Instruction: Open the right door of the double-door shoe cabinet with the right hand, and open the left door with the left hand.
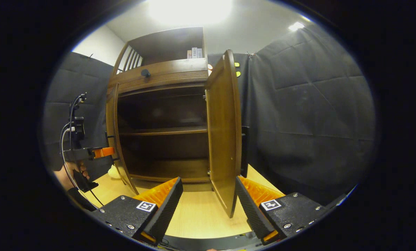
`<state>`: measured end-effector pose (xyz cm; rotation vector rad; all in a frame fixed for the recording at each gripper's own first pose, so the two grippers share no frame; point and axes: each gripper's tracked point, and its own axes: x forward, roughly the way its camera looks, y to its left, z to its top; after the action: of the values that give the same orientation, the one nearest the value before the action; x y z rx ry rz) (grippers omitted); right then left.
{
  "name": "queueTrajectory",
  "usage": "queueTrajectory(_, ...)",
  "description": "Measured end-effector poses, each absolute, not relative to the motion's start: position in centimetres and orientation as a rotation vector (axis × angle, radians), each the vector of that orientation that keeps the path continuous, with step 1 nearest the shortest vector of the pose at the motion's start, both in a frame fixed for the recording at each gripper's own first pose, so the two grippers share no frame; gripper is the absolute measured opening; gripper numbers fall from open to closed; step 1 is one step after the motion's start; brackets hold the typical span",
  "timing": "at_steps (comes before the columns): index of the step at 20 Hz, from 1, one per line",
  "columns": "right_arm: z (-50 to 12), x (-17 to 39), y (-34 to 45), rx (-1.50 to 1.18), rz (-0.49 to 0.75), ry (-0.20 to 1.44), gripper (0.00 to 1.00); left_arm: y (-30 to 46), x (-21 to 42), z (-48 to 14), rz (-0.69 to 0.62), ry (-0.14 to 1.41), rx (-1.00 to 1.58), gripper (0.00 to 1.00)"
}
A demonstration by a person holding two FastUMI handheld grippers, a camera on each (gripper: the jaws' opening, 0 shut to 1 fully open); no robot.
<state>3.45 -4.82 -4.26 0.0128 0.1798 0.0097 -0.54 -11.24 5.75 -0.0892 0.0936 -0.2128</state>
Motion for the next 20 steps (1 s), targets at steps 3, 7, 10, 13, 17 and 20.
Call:
queueTrajectory(3, -4.8, 3.9, -3.0, 0.012, 0.054, 0.188, 0.92, -10.0, -0.7, 7.2, -0.207, 0.108, -0.108, 0.1)
queueTrajectory(7, -5.3, 4.5, -0.4, 0.029, 0.108, 0.199, 0.92, -8.9, -0.4, 7.8, -0.198, 0.115, -0.132, 0.17)
queueTrajectory(10, -5.4, 4.6, 1.1, 0.022, 0.144, 0.2, 0.94, -8.2, -0.5, 8.2, -0.196, 0.118, -0.145, 0.09)
queueTrajectory(13, -5.6, 4.6, 2.0, 0.015, 0.17, 0.202, 0.95, -7.9, -0.4, 8.7, -0.177, 0.114, -0.144, 0.09)
queueTrajectory(17, -5.6, 4.7, 2.9, 0.013, 0.19, 0.199, 0.94, -8.0, 0.2, 10.9, -0.142, 0.104, -0.128, 0.09)
queueTrajectory(20, -5.9, 4.8, 3.2, 0.017, 0.201, 0.207, 0.92, -7.4, -0.3, 11.0, -0.102, 0.099, -0.131, 0.09)
